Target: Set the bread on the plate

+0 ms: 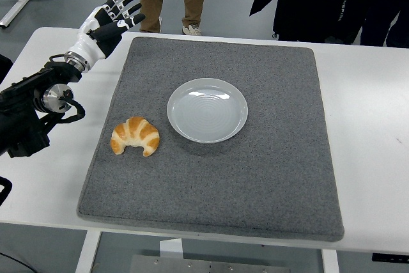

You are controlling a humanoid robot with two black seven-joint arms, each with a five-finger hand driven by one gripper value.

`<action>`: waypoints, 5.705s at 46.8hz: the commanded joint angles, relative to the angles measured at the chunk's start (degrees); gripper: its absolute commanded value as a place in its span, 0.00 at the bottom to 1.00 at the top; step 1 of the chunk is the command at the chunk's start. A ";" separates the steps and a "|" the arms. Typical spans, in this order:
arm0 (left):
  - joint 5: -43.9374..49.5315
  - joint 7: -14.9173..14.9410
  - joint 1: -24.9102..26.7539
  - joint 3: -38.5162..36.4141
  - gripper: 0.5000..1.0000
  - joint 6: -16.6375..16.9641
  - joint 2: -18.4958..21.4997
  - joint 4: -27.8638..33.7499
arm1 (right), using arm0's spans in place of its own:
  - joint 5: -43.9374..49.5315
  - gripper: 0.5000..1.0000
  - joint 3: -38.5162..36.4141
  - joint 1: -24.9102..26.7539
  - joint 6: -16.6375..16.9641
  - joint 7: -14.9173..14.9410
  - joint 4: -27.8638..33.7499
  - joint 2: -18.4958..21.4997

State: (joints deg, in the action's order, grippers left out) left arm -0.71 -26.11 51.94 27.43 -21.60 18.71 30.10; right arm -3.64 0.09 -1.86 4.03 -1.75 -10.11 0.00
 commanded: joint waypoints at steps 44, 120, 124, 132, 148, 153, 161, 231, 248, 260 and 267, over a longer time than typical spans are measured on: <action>-0.87 9.94 30.22 -36.46 0.95 22.04 28.40 48.13 | 0.04 0.90 0.00 0.01 0.01 -0.01 0.00 0.00; -41.47 10.82 31.56 -61.97 0.92 36.10 34.99 63.77 | -0.05 0.90 -0.09 0.01 0.01 -0.01 0.09 0.00; -41.56 10.82 29.71 -60.30 0.92 36.10 34.99 62.98 | -0.05 0.90 0.00 0.01 -0.08 -0.01 0.09 0.00; -41.65 10.03 26.28 -57.66 0.94 36.10 34.73 60.79 | -0.05 0.90 0.00 0.01 0.01 -0.01 0.09 0.00; -41.83 7.65 22.77 -56.25 0.94 36.36 33.76 58.06 | -0.05 0.91 0.00 0.01 0.01 -0.01 0.09 0.00; -41.83 6.86 21.98 -56.25 0.94 36.80 32.97 57.36 | -0.05 0.91 0.00 0.01 -0.08 -0.01 0.09 0.00; -42.18 6.07 20.13 -55.46 0.93 37.94 31.74 56.57 | -0.05 0.90 0.00 0.01 -0.08 -0.01 0.09 0.00; -43.41 4.05 18.37 -47.82 0.00 38.21 30.95 50.50 | -0.05 0.91 0.00 0.01 -0.08 -0.01 0.62 0.00; -43.58 4.31 23.29 -48.17 0.00 38.12 34.20 47.43 | -0.05 0.90 0.00 0.01 -0.08 -0.01 0.62 0.00; -44.02 4.31 29.26 -48.17 0.00 36.72 34.73 42.50 | -0.05 0.90 0.00 0.01 -0.08 -0.01 0.62 0.00; -44.29 4.31 33.57 -48.17 0.00 33.99 33.85 42.59 | -0.05 0.90 -0.09 0.01 -0.08 -0.01 0.62 0.00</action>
State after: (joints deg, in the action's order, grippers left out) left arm -44.84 -21.79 83.82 -20.66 13.29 53.14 72.61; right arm -3.69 0.02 -1.84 3.96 -1.76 -9.49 0.00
